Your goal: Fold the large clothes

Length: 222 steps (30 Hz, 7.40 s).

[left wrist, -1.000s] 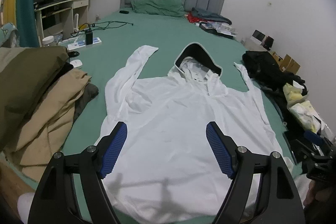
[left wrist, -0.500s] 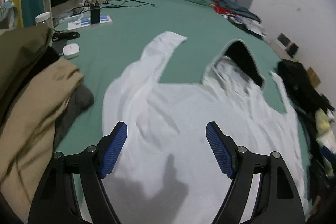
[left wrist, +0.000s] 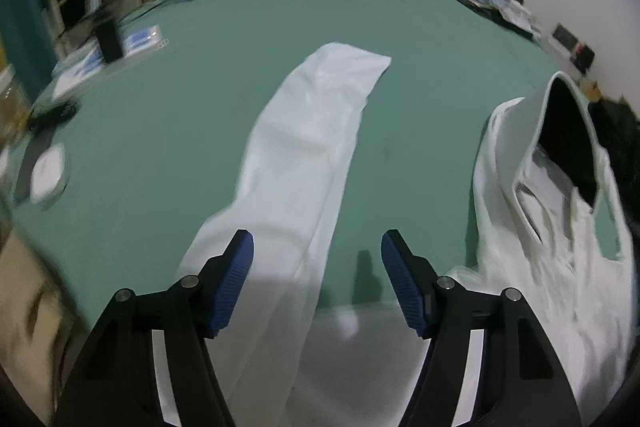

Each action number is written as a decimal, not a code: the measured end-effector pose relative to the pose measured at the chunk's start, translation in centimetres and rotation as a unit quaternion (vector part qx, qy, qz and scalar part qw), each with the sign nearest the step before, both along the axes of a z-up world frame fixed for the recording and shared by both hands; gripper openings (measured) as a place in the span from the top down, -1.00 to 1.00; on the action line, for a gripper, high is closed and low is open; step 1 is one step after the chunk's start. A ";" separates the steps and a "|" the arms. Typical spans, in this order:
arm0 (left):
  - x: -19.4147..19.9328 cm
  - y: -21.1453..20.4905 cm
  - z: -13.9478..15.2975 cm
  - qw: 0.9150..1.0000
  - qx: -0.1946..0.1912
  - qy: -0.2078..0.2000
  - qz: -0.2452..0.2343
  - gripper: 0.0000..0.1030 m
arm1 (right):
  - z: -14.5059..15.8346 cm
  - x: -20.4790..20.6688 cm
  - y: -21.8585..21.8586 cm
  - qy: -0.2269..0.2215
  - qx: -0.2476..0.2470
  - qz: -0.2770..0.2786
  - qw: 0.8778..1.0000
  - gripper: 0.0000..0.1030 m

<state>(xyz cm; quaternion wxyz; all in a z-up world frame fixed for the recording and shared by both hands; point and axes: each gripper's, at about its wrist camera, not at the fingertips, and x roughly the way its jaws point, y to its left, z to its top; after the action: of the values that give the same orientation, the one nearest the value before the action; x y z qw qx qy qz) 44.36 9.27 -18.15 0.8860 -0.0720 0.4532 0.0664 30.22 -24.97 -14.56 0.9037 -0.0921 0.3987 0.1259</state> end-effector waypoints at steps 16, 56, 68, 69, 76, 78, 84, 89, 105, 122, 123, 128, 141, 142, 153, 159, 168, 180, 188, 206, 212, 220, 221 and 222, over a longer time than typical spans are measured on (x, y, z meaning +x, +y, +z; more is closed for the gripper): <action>9.3 -1.3 -1.6 0.996 0.076 0.018 -0.030 0.96 | -2.1 1.7 -4.5 0.033 0.022 -0.028 0.999 -0.98; -14.2 -25.9 7.7 0.978 -0.073 0.026 -0.196 0.75 | 5.9 -3.1 -16.3 -0.020 0.137 -0.110 0.984 -0.98; -16.6 -14.8 7.7 0.994 -0.052 0.003 -0.096 0.07 | 2.6 -2.2 -11.1 0.031 0.119 -0.044 0.991 -0.77; -16.7 -13.4 7.5 0.996 -0.044 0.004 -0.081 0.07 | 2.0 -1.9 -10.1 0.043 0.116 -0.037 0.992 -0.63; -17.3 -3.7 5.0 1.000 -0.001 0.013 -0.027 0.07 | -2.6 -0.7 -6.0 0.115 0.126 -0.007 0.985 -0.02; -17.4 -1.7 4.4 1.000 0.011 0.013 -0.024 0.07 | -4.0 -0.5 -5.0 0.137 0.135 0.001 0.981 -0.02; -16.5 3.3 1.5 1.000 -0.005 0.012 -0.019 0.07 | -6.0 -0.2 -1.5 0.162 0.134 0.032 0.977 0.14; -14.1 4.4 -2.0 0.996 -0.062 0.059 -0.005 0.07 | -5.2 -0.6 -2.0 0.137 0.106 0.014 0.985 0.87; -11.7 2.2 -2.7 0.999 0.026 0.012 -0.026 0.07 | -4.5 1.8 -5.0 0.087 -0.099 -0.052 0.990 0.73; -11.8 4.4 -2.4 0.995 0.093 0.034 0.028 0.06 | -4.9 3.2 -8.2 0.087 -0.085 -0.095 0.988 0.36; -11.8 4.6 -2.3 0.995 0.089 0.034 0.031 0.06 | -4.7 3.2 -8.2 0.087 -0.091 -0.094 0.988 0.36; -12.0 5.4 -1.2 0.999 0.022 0.018 0.041 0.06 | -2.2 4.2 -10.2 0.060 -0.061 -0.119 0.989 0.19; -11.6 7.1 2.1 0.996 -0.027 -0.059 0.061 0.06 | -0.6 17.6 -12.3 0.045 -0.071 -0.117 0.990 -0.26; -11.5 7.4 1.9 0.996 -0.016 -0.058 0.069 0.06 | -1.1 18.7 -12.3 0.049 -0.071 -0.118 0.989 -0.26; -10.9 7.7 0.4 0.997 0.012 -0.033 0.068 0.06 | -4.8 24.8 -12.8 0.084 -0.070 -0.110 0.988 0.93; -11.5 7.4 2.0 0.996 0.007 -0.055 0.065 0.06 | 1.1 20.7 -11.4 0.037 -0.082 -0.091 0.992 0.93; -12.9 6.5 4.4 0.996 -0.004 -0.083 0.035 0.06 | 10.6 10.9 -4.4 -0.040 -0.017 -0.001 0.999 0.93; -13.4 7.2 4.8 0.996 -0.043 -0.069 0.027 0.06 | 2.0 2.9 7.1 0.091 0.005 0.138 0.986 0.37; -13.4 7.4 5.2 0.997 -0.048 -0.051 0.015 0.06 | -3.4 -0.7 8.1 0.149 -0.036 0.150 0.977 -0.24; -12.3 8.6 4.6 0.997 -0.061 -0.034 0.029 0.06 | -5.0 11.8 6.1 0.171 0.091 -0.013 0.981 0.80; -12.6 8.5 4.9 0.997 -0.063 -0.039 0.024 0.06 | 1.2 10.7 8.1 0.086 0.083 0.010 0.993 0.92; -13.2 9.1 5.4 0.996 -0.065 -0.049 0.028 0.06 | 12.2 5.9 14.9 -0.109 0.006 0.113 0.988 0.92; -13.3 9.3 5.4 0.996 -0.065 -0.050 0.029 0.06 | 12.5 5.5 15.9 -0.120 -0.001 0.131 0.984 0.92; -13.3 9.4 5.5 0.996 -0.066 -0.050 0.030 0.06 | 12.8 5.0 17.4 -0.130 -0.013 0.146 0.981 0.92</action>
<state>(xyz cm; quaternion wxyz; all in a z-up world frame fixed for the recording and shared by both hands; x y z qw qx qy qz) 31.06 18.63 -12.69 0.8983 -0.1472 0.4097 0.0593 35.27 -7.60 -1.81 0.9184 -0.1765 0.2615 0.2385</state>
